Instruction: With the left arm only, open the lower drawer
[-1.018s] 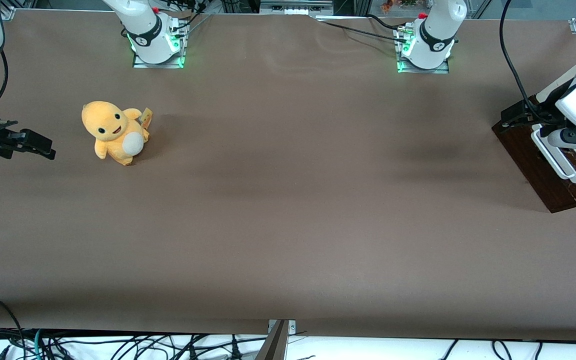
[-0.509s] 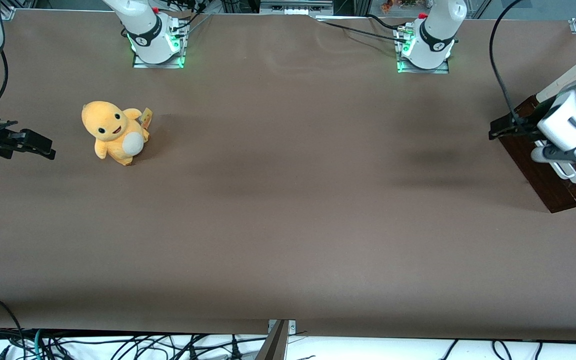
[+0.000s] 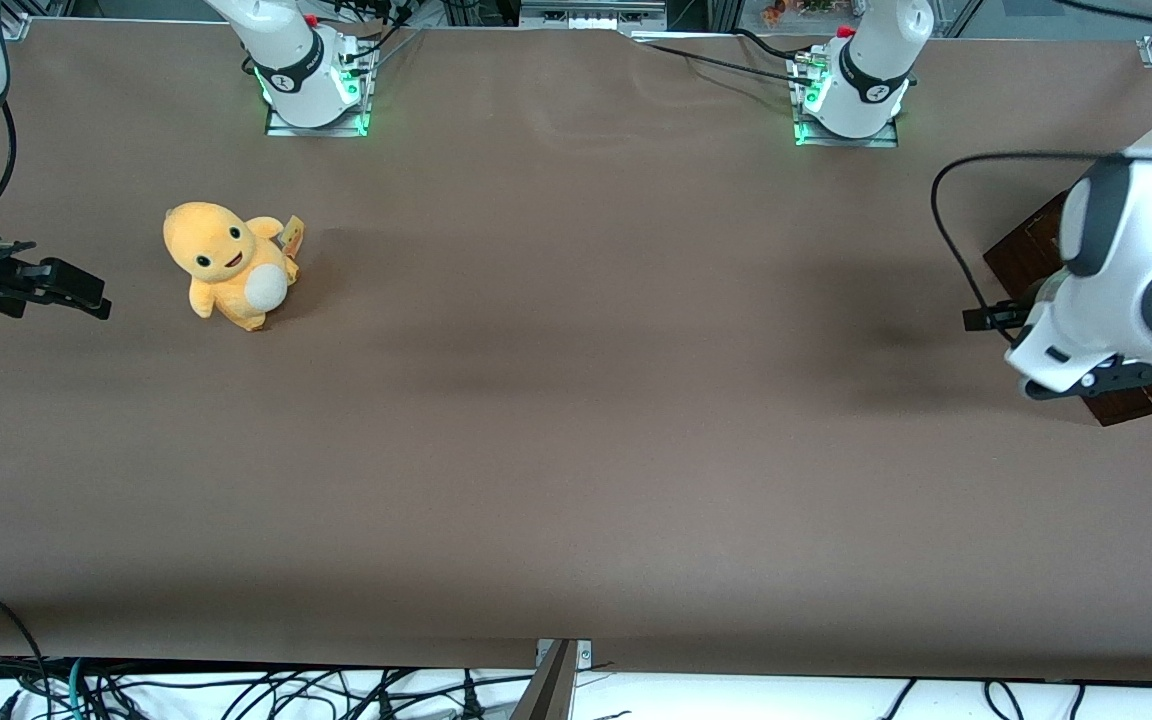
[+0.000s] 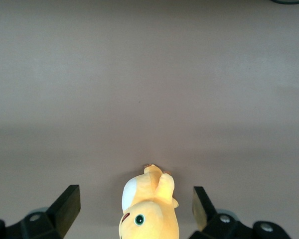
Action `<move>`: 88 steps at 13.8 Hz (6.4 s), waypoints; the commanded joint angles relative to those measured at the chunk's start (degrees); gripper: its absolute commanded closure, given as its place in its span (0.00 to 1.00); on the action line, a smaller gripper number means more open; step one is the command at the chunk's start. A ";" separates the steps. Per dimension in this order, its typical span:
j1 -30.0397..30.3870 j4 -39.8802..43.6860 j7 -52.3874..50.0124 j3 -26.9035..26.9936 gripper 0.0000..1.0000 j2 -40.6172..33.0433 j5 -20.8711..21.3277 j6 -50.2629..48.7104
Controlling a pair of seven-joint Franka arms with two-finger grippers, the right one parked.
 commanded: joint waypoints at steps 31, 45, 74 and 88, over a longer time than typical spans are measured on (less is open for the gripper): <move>0.99 1.35 -14.48 0.99 0.54 29.31 50.62 -13.00; -1.74 4.78 -14.21 0.55 0.84 31.16 49.56 -13.35; -9.03 9.88 -13.51 0.46 0.87 32.39 38.93 -14.85; -8.77 12.68 -13.25 0.64 0.00 32.12 37.87 -15.20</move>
